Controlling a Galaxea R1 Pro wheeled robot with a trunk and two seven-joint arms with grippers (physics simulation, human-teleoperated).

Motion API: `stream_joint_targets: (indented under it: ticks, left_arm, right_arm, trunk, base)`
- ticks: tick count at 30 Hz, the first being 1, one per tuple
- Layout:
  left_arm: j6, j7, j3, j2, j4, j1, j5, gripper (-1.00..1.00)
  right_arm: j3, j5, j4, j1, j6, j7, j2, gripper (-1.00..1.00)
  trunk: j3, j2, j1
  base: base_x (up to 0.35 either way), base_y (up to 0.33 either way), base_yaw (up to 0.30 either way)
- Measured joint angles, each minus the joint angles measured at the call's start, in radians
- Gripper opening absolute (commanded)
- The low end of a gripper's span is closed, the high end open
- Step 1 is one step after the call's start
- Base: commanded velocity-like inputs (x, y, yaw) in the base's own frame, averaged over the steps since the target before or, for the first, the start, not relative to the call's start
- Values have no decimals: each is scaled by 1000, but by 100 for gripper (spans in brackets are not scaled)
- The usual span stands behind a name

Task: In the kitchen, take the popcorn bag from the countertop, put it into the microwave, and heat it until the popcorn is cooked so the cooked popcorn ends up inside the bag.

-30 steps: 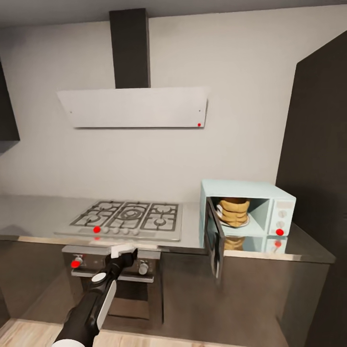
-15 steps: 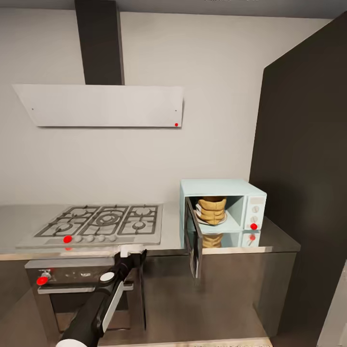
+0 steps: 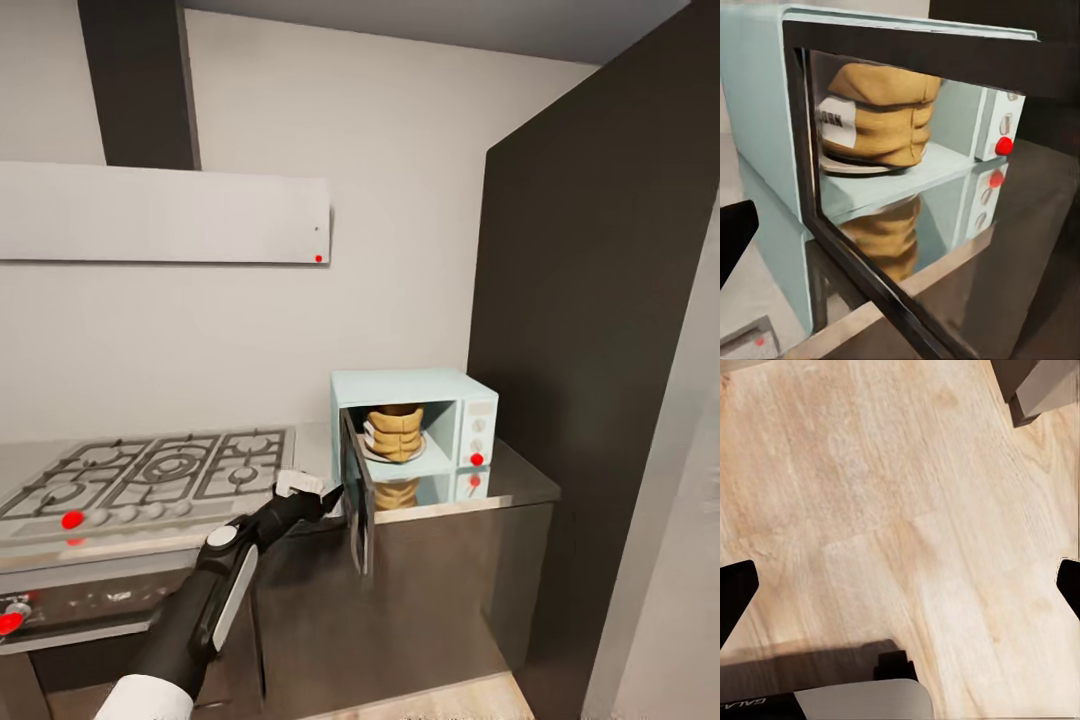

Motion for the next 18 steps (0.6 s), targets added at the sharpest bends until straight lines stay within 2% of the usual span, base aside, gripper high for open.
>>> stream_joint_targets:
  ticks: [16,18]
  left_arm:
    - [-3,6,3,-3,6,-1,0,100]
    - [-3,53,12,-3,6,-1,1,100]
  right_arm:
    - [0,0,0,0,0,0,1,100]
    - [0,0,0,0,0,0,1,100]
  trunk:
    - [0,0,0]
    - [0,0,0]
  base:
    - [0,0,-288]
    - [0,0,-288]
